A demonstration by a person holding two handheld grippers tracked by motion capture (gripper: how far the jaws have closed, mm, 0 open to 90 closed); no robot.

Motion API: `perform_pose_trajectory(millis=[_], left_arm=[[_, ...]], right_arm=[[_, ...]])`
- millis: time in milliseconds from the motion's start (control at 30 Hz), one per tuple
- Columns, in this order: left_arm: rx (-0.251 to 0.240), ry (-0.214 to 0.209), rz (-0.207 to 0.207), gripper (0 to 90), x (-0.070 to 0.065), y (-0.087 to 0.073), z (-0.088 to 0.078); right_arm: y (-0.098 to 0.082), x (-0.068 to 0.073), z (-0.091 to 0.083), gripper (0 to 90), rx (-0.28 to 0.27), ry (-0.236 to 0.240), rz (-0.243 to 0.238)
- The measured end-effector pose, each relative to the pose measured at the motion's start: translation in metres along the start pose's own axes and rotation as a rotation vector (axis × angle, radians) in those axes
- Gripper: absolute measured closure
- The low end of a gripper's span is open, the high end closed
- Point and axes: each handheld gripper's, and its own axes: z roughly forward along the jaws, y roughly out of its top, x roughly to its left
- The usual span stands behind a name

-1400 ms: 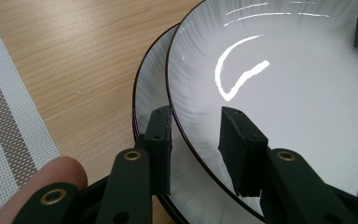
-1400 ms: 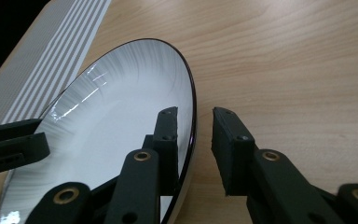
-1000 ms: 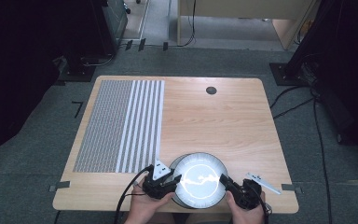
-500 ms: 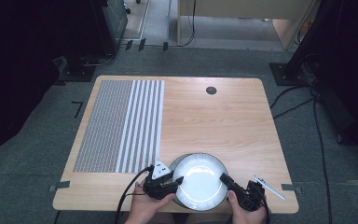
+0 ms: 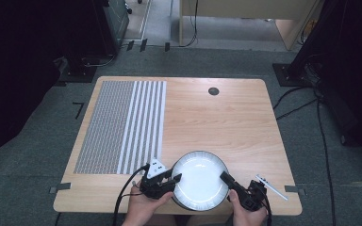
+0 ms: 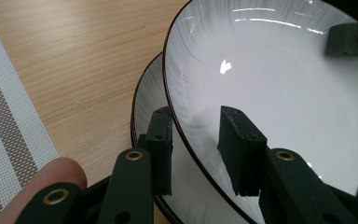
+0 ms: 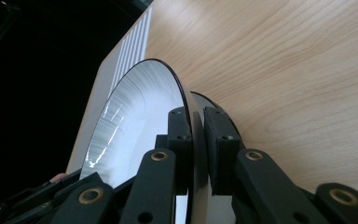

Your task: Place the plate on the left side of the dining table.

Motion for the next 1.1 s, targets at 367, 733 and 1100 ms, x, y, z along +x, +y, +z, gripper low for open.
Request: perform_pose_trajectory(millis=[367,733,1100], left_arm=[[-0.023,0.035,0.000,65.5,0.009,0.017,-0.017],[-0.087,0.085,-0.062,65.8,0.047,0.032,-0.043],[-0.115,0.148,-0.132,66.0,0.088,0.033,-0.062]], right_arm=[[0.010,0.018,0.011,81.7,0.003,0.041,0.039],[0.019,0.052,0.051,81.7,0.046,0.107,0.046],[0.020,0.087,0.099,81.8,0.116,0.127,0.009]])
